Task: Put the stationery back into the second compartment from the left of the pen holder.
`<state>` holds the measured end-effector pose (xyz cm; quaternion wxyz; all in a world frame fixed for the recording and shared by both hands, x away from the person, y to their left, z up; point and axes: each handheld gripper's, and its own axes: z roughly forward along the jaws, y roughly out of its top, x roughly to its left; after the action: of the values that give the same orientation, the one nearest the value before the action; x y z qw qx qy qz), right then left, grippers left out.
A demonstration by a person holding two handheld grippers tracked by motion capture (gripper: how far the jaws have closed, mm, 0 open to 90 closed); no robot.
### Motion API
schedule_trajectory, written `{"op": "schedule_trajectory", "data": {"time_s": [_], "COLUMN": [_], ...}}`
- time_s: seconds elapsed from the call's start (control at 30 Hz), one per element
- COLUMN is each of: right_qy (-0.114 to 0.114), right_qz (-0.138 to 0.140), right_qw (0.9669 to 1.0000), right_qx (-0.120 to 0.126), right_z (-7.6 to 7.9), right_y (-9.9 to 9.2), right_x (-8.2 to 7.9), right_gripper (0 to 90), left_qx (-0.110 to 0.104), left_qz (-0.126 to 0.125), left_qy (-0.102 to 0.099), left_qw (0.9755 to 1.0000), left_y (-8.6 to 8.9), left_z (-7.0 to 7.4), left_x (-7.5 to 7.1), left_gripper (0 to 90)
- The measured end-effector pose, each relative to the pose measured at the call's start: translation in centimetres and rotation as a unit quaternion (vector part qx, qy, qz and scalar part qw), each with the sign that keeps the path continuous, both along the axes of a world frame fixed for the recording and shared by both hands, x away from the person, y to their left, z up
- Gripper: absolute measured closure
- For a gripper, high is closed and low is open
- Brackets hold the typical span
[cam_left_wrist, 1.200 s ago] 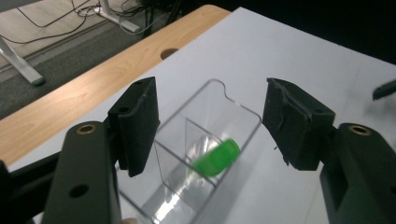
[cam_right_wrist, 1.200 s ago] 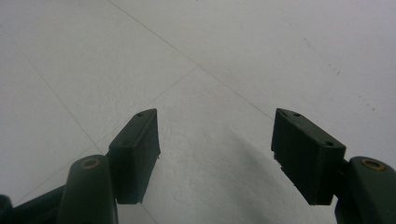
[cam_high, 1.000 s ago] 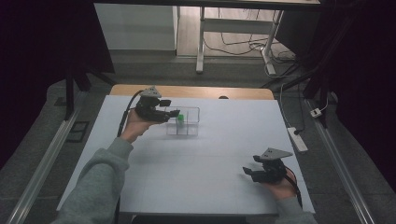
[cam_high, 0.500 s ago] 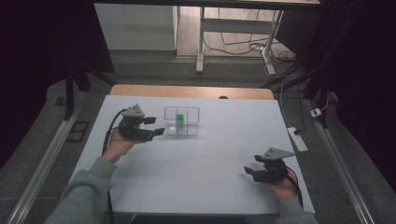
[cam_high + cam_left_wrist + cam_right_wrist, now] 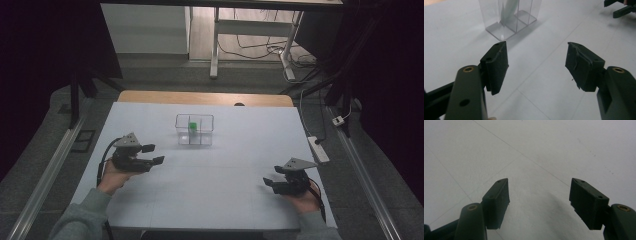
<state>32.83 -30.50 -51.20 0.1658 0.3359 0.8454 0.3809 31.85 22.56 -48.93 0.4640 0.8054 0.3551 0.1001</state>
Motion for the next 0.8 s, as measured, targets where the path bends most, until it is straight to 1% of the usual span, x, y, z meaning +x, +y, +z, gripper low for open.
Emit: {"op": "schedule_trajectory", "data": {"time_s": [0.1, 0.23, 0.37, 0.47, 0.6, 0.8], "right_qy": [-0.001, -0.004, -0.005, -0.007, -0.009, -0.014], "right_qz": [-0.001, -0.002, -0.005, -0.005, -0.004, -0.002], "right_qw": [1.0, 1.0, 1.0, 0.9999, 0.9999, 0.9999], "right_qx": [0.003, 0.005, 0.006, 0.007, 0.006, 0.007], "right_z": [0.0, 0.2, 0.2, 0.3, 0.3, 0.4], "right_y": [-0.2, -0.4, -0.7, -0.8, -0.7, -0.7], "right_x": [0.0, -0.1, -0.1, -0.1, -0.1, -0.2], "right_gripper": [32.4, 32.4, 32.3, 32.4, 32.4, 32.4], "left_qx": [0.007, 0.009, 0.016, 0.024, 0.032, 0.034], "left_qz": [0.005, 0.014, 0.015, 0.015, 0.013, 0.015], "left_qy": [-0.002, 0.002, 0.006, 0.006, 0.007, 0.006], "left_qw": [1.0, 0.9999, 0.9997, 0.9996, 0.9994, 0.9993], "left_y": [0.2, 0.7, 0.9, 0.8, 0.7, 0.6], "left_z": [-0.6, -1.5, -2.2, -2.6, -2.8, -2.8], "left_x": [-1.1, -2.3, -3.0, -3.3, -3.4, -3.5], "left_gripper": [34.3, 34.1, 34.1, 34.0, 34.0, 33.6]}}
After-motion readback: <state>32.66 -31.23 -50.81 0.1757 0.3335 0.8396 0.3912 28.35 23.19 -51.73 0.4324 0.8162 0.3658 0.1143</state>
